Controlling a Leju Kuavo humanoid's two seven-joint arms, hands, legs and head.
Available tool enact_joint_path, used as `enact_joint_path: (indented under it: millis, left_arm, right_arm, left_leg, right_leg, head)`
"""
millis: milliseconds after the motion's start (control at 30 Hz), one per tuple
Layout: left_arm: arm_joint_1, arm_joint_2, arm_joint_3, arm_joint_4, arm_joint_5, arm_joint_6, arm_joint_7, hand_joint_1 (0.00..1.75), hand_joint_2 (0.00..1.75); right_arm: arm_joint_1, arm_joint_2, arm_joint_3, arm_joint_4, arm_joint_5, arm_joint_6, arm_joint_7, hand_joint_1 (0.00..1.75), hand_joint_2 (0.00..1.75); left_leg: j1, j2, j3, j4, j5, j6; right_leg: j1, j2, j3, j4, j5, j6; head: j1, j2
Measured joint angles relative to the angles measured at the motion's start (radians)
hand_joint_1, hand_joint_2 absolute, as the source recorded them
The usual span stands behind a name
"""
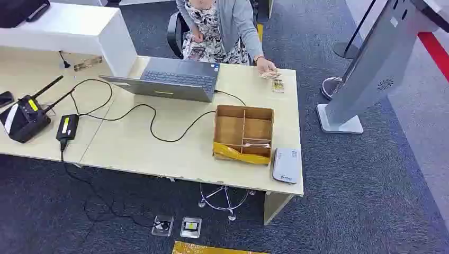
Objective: Pass the card to the sensor for recognition and then transmit it.
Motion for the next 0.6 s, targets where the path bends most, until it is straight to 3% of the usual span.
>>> enact_joint_path:
  millis: [33, 67, 133, 200, 267, 333, 367, 400, 433, 500, 600]
  left_arm:
    - [-0.001, -0.001, 0.000, 0.000, 0.000, 0.000, -0.002, 0.00, 0.00]
    - [-0.002, -0.005, 0.000, -0.002, 0.000, 0.001, -0.002, 0.00, 0.00]
    - [-0.005, -0.009, 0.000, -0.002, 0.001, 0.000, -0.004, 0.00, 0.00]
    - [-0.004, -0.010, 0.000, -0.003, 0.001, -0.011, -0.004, 0.00, 0.00]
    - [0.004, -0.006, -0.001, -0.003, 0.002, -0.024, -0.004, 0.00, 0.00]
    - [0.005, 0.000, -0.001, -0.003, 0.002, -0.035, -0.002, 0.00, 0.00]
    - [0.003, 0.003, -0.001, -0.003, 0.002, -0.040, -0.002, 0.00, 0.00]
    - [0.001, 0.006, -0.001, -0.003, 0.003, -0.049, 0.002, 0.00, 0.00]
    - [0.000, 0.008, -0.001, -0.003, 0.003, -0.053, 0.002, 0.00, 0.00]
    - [-0.003, 0.011, -0.002, -0.002, 0.003, -0.062, 0.002, 0.00, 0.00]
    - [-0.004, 0.013, -0.002, -0.002, 0.003, -0.065, 0.002, 0.00, 0.00]
  right_arm:
    - [0.000, 0.046, -0.073, -0.052, 0.171, 0.000, 0.050, 0.00, 1.75]
    - [-0.002, 0.099, -0.146, -0.128, 0.440, -0.001, 0.099, 0.00, 1.75]
    - [-0.002, 0.137, -0.196, -0.202, 0.806, -0.003, 0.208, 0.00, 1.75]
    - [0.011, 0.106, -0.205, -0.288, 0.974, -0.005, 0.449, 0.00, 1.75]
    - [0.029, 0.054, -0.194, -0.439, 0.869, -0.005, 0.683, 0.00, 1.75]
    - [0.031, 0.020, -0.179, -0.555, 0.616, -0.002, 0.849, 0.00, 1.75]
    - [0.021, 0.012, -0.174, -0.572, 0.572, -0.001, 0.875, 0.00, 1.75]
    - [0.012, -0.045, -0.129, -0.665, 0.326, 0.012, 1.036, 0.00, 1.75]
    - [0.001, -0.095, -0.094, -0.721, 0.244, 0.039, 1.103, 0.00, 1.75]
    - [-0.038, -0.180, -0.039, -0.835, 0.292, 0.140, 1.160, 0.00, 1.75]
    - [-0.107, -0.239, 0.005, -0.986, 0.443, 0.267, 1.164, 0.00, 1.75]
  left_leg:
    - [0.003, 0.001, 0.001, 0.000, 0.000, -0.001]
    - [0.003, 0.003, 0.005, 0.001, 0.000, -0.001]
    - [-0.002, -0.002, 0.006, 0.001, 0.003, 0.002]
    - [-0.004, -0.016, 0.004, 0.000, 0.006, 0.004]
    - [-0.005, -0.014, 0.002, 0.000, 0.007, 0.003]
    - [-0.005, -0.008, 0.002, 0.000, 0.006, 0.003]
    - [-0.005, -0.004, 0.001, 0.000, 0.005, 0.003]
    - [-0.010, -0.003, 0.001, 0.000, 0.005, 0.003]
    - [-0.011, -0.002, 0.001, 0.000, 0.004, 0.004]
    - [-0.013, -0.001, 0.002, 0.000, 0.005, 0.006]
    - [-0.012, 0.000, 0.004, 0.000, 0.007, 0.008]
  right_leg:
    - [0.002, 0.001, -0.001, -0.001, 0.001, -0.001]
    - [0.003, 0.003, -0.001, -0.002, 0.001, -0.002]
    - [-0.003, -0.003, -0.002, -0.001, -0.002, 0.000]
    - [-0.005, -0.017, 0.000, 0.000, -0.002, 0.001]
    - [-0.005, -0.014, -0.001, 0.000, -0.002, 0.001]
    - [-0.005, -0.008, -0.001, 0.000, 0.000, 0.002]
    - [-0.006, -0.005, -0.001, 0.000, 0.002, 0.002]
    - [-0.010, -0.004, -0.002, 0.001, 0.002, 0.002]
    - [-0.011, -0.003, -0.002, 0.002, 0.002, 0.003]
    - [-0.013, -0.002, -0.004, 0.002, 0.003, 0.004]
    - [-0.012, 0.000, -0.003, 0.002, 0.004, 0.006]
  head:
    - [0.000, 0.000]
    - [-0.001, 0.000]
    - [-0.006, 0.000]
    - [-0.005, 0.000]
    - [-0.005, 0.000]
    - [-0.004, 0.000]
    - [-0.003, 0.000]
    - [-0.003, 0.000]
    - [-0.007, 0.000]
    - [-0.006, 0.000]
    - [-0.004, 0.000]
